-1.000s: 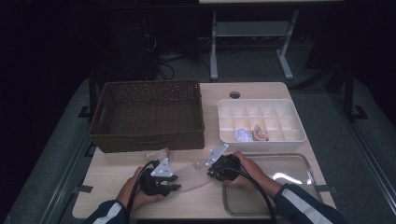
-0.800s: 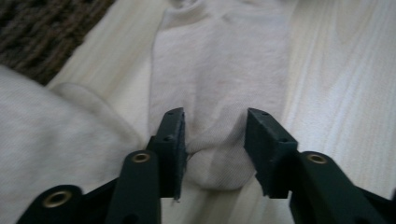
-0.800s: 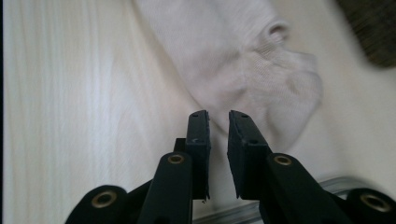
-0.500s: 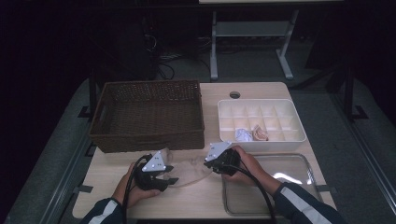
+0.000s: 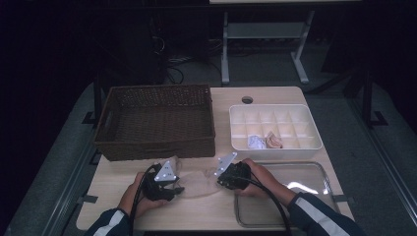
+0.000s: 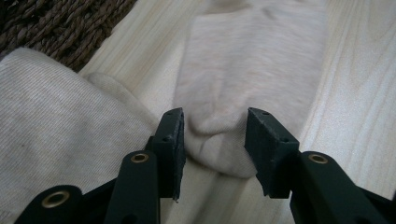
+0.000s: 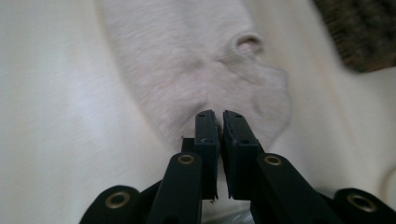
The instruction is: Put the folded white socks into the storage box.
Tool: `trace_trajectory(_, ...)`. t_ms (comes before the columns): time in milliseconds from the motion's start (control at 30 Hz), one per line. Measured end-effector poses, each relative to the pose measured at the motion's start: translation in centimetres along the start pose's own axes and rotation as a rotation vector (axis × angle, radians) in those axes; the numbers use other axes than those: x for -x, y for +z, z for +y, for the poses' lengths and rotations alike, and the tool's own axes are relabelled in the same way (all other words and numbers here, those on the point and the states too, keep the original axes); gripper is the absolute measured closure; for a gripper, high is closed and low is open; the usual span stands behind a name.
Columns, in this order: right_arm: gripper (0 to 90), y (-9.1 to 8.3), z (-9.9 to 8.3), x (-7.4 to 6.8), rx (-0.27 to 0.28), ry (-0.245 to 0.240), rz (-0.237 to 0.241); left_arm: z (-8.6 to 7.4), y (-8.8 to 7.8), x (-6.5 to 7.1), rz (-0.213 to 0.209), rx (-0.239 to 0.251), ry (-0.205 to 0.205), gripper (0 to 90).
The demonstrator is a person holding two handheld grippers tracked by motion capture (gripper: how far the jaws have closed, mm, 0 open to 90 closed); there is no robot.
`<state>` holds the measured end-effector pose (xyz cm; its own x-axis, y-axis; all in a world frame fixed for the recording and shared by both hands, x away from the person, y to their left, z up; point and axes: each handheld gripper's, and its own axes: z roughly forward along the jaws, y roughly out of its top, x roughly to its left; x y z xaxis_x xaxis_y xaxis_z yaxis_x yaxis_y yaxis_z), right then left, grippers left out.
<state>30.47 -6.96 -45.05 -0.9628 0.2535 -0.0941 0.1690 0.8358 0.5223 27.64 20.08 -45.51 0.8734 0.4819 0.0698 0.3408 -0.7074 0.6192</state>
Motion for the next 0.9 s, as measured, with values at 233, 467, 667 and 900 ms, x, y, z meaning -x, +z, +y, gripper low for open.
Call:
trace_trajectory(233,79.8,-0.6,-0.1,-1.4,-0.019,-0.044,0.069,0.0,0.1,-0.4,0.011,0.005,-0.012,52.8)
trace_trajectory(467,75.6,-1.7,0.3,-0.8,0.117,-0.003,-0.013,-0.2,-1.9,-1.1,0.015,0.080,-0.038,43.0)
trace_trajectory(667,76.3,-0.2,0.4,-0.8,0.099,-0.031,-0.010,-1.0,-4.4,-2.0,0.098,0.164,-0.098,37.9)
trace_trajectory(900,77.5,0.4,0.0,-0.8,0.070,-0.032,0.061,-2.3,-3.5,-3.7,0.130,0.112,-0.167,34.2)
